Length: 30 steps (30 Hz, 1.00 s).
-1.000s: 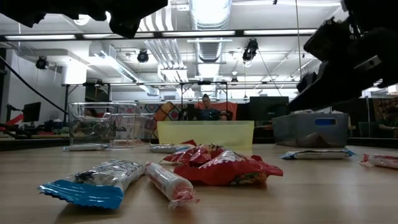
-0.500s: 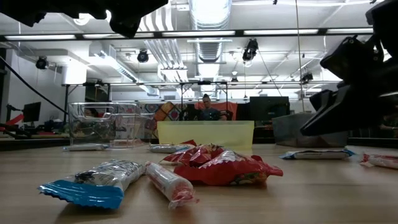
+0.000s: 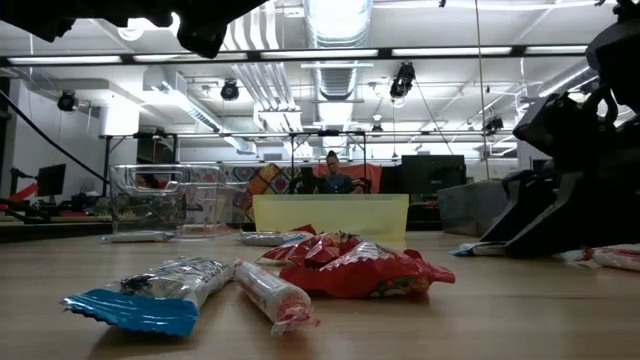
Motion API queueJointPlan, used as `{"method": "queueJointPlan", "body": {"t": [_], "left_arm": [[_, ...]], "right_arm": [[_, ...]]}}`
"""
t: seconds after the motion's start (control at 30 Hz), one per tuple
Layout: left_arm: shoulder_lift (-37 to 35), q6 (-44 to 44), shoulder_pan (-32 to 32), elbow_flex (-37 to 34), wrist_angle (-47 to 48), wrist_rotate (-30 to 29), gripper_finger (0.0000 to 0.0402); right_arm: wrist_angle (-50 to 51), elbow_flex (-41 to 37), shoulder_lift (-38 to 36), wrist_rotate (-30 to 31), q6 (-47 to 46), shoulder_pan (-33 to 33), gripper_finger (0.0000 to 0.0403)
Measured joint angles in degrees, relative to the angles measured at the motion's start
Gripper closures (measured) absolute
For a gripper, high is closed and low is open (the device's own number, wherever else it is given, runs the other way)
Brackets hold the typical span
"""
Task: Sort candy
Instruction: Put the white chocolate into the yellow bin
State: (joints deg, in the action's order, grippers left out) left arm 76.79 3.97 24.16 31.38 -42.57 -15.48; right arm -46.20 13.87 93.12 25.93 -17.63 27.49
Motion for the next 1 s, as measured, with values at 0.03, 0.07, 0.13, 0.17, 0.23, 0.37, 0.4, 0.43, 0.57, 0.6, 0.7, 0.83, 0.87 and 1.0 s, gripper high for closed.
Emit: {"method": "queueJointPlan", "body": {"t": [0.03,0.07,0.13,0.17,0.23,0.37,0.4,0.43,0.57,0.6,0.7,0.83,0.87,1.0], "left_arm": [[0.00,0.00,0.00,0.00,0.00,0.00,0.0238],[0.00,0.00,0.00,0.00,-0.01,0.00,0.0238],[0.00,0.00,0.00,0.00,-0.07,0.00,0.0238],[0.00,0.00,0.00,0.00,-0.07,0.00,0.0238],[0.00,0.00,0.00,0.00,-0.06,0.00,0.0238],[0.00,0.00,0.00,0.00,-0.06,0.00,0.0238],[0.00,0.00,0.00,0.00,-0.06,0.00,0.0238],[0.00,0.00,0.00,0.00,-0.07,0.00,0.0238],[0.00,0.00,0.00,0.00,-0.06,0.00,0.0238],[0.00,0.00,0.00,0.00,-0.06,0.00,0.0238],[0.00,0.02,0.00,0.00,-0.06,0.00,0.0238],[1.45,0.52,0.00,0.00,-1.10,-0.50,0.0238],[2.32,1.08,-0.04,0.00,-1.96,-0.57,0.0238],[7.48,4.57,-0.07,0.00,-8.48,-3.04,0.0235]], "right_arm": [[-0.21,0.00,0.72,0.04,-0.98,-0.06,0.0156],[-0.29,0.00,1.40,0.06,-1.67,-0.08,0.0158],[-0.34,0.02,2.54,-0.01,-2.33,-0.09,0.0170],[-0.31,0.02,2.97,-0.15,-2.33,-0.09,0.0179],[-0.19,0.02,3.51,-0.24,-2.31,-0.11,0.0203],[0.03,0.07,4.04,-0.21,-2.04,-0.15,0.0270],[0.06,0.07,4.03,-0.29,-2.00,-0.15,0.0288],[0.20,0.07,3.98,-0.37,-1.75,-0.14,0.0299],[0.27,0.07,2.67,-0.48,-1.20,-0.13,0.0300],[0.27,0.07,2.17,-0.50,-1.20,-0.15,0.0300],[0.74,0.04,0.11,-0.70,-1.78,-0.15,0.0300],[2.20,-0.22,-3.53,-1.47,-5.16,-0.48,0.0300],[2.16,-0.24,-4.51,-1.48,-6.52,-0.84,0.0300],[1.38,-0.17,-8.60,-1.45,-12.17,-2.28,0.0299]]}}
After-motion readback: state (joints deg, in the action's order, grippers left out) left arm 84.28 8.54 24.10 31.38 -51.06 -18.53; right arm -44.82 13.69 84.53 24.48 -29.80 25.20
